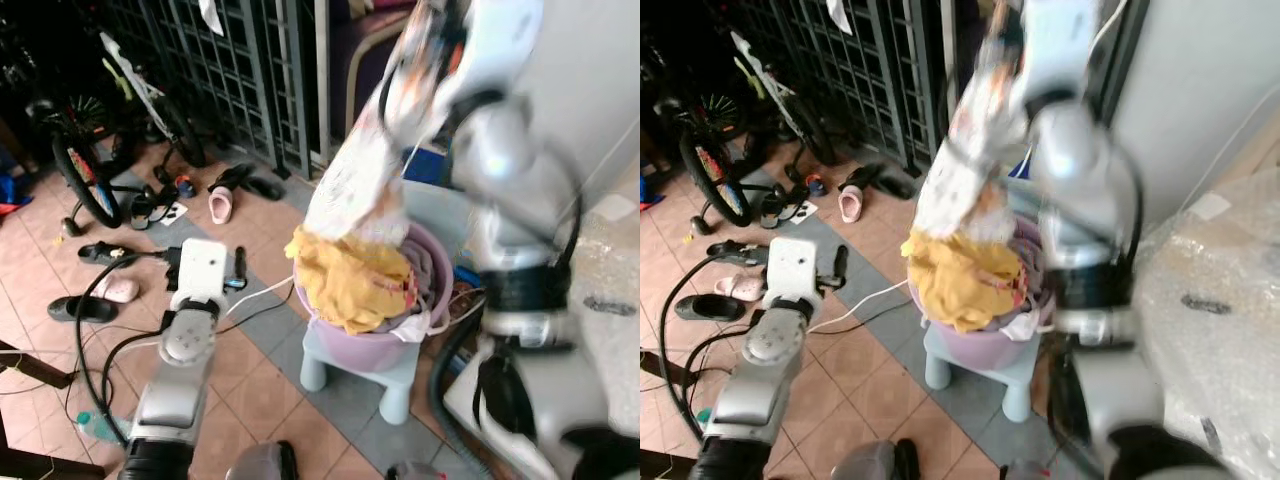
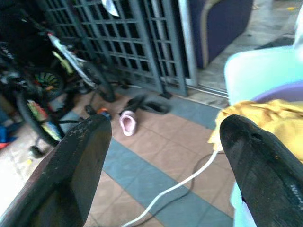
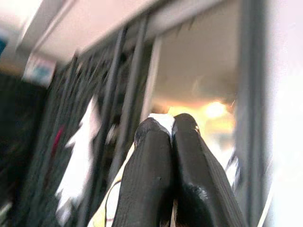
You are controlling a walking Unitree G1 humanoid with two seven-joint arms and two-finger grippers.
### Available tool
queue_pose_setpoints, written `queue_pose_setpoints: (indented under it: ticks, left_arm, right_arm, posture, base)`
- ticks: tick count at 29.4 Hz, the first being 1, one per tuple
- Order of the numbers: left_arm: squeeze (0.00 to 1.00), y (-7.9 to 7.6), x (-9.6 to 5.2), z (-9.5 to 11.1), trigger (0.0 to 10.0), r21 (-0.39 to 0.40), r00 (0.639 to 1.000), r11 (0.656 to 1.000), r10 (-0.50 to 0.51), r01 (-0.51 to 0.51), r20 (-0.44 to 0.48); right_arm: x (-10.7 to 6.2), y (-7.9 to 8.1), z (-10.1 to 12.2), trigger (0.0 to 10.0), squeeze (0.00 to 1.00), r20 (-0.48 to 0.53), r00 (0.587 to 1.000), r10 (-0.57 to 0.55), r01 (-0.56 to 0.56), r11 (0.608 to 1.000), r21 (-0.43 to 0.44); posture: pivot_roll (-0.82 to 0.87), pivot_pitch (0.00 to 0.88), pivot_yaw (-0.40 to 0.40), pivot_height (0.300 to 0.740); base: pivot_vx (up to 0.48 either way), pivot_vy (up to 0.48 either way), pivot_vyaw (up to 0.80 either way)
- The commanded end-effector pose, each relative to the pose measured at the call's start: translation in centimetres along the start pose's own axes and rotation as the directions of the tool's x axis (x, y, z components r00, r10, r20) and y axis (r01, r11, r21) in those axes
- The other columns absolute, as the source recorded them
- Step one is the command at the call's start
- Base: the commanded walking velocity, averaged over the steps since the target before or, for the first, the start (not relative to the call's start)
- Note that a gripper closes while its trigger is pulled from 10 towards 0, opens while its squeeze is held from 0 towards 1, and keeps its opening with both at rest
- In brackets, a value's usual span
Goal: Clothes washing
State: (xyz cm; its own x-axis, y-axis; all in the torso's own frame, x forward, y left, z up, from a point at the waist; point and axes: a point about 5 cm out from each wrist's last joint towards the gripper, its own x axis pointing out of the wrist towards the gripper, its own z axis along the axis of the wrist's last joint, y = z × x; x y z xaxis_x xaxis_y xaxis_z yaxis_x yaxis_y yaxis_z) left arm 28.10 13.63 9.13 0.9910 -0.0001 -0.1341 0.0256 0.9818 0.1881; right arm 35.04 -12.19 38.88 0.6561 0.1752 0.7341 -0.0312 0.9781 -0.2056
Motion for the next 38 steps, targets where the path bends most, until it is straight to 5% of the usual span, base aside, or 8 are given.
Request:
queue_pose_setpoints:
  ticks: [1, 6, 11, 12, 18, 28, 38]
  left_arm:
    - [0.0, 0.2, 0.2, -0.1, 10.0, 0.009, 1.0, 1.0, 0.013, -0.013, 0.0]
    - [0.0, 0.3, 0.5, 0.0, 10.0, -0.002, 1.0, 1.0, 0.031, -0.031, 0.002]
    - [0.0, 0.3, 0.4, -0.1, 10.0, -0.002, 0.999, 0.999, 0.034, -0.034, 0.002]
    - [0.0, 0.2, 0.1, -0.2, 10.0, -0.002, 1.0, 1.0, 0.023, -0.023, 0.006]
    - [0.0, 0.6, -0.3, -0.3, 10.0, -0.001, 1.0, 1.0, 0.004, -0.004, -0.008]
    - [0.0, 1.0, -0.5, 0.0, 10.0, -0.004, 1.0, 1.0, 0.004, -0.004, 0.014]
    - [0.0, 1.2, -0.7, 0.3, 10.0, -0.031, 0.999, 0.999, 0.014, -0.013, 0.033]
  right_arm:
    - [0.5, -0.3, 0.1, 10.0, 0.0, 0.014, 1.0, -0.013, 0.014, 1.0, -0.014]
    - [1.2, -2.5, 1.1, 10.0, 0.0, 0.048, 0.997, -0.058, 0.059, 0.998, -0.033]
    - [-2.7, -1.6, -3.1, 10.0, 0.0, -0.111, 0.994, -0.013, 0.011, 1.0, -0.02]
    - [-5.1, -1.1, -4.7, 10.0, 0.0, -0.194, 0.981, -0.01, 0.012, 1.0, 0.01]
    - [-10.6, 0.9, -6.8, 10.0, 0.0, -0.33, 0.944, 0.021, 0.0, 0.998, 0.062]
    - [-14.9, 2.4, -7.8, 10.0, 0.0, -0.449, 0.89, 0.082, -0.04, 0.994, 0.102]
    - [-16.4, 3.3, -7.9, 10.0, 0.0, -0.489, 0.864, 0.123, -0.071, 0.99, 0.124]
  posture:
    - [-0.07, 0.0, 0.098, 0.74]
    - [-0.07, 0.0, 0.083, 0.74]
    - [-0.07, 0.0, 0.074, 0.74]
    - [-0.06, 0.0, 0.072, 0.74]
    - [-0.05, 0.0, 0.107, 0.74]
    - [-0.05, 0.0, 0.103, 0.74]
    - [-0.04, 0.007, 0.094, 0.74]
  base:
    - [0.0, 0.0, 0.0]
    - [0.0, 0.0, 0.0]
    - [0.0, 0.0, 0.0]
    - [0.0, 0.0, 0.0]
    - [0.0, -0.209, -0.33]
    - [0.0, -0.075, -0.55]
    - [0.0, 0.0, -0.22]
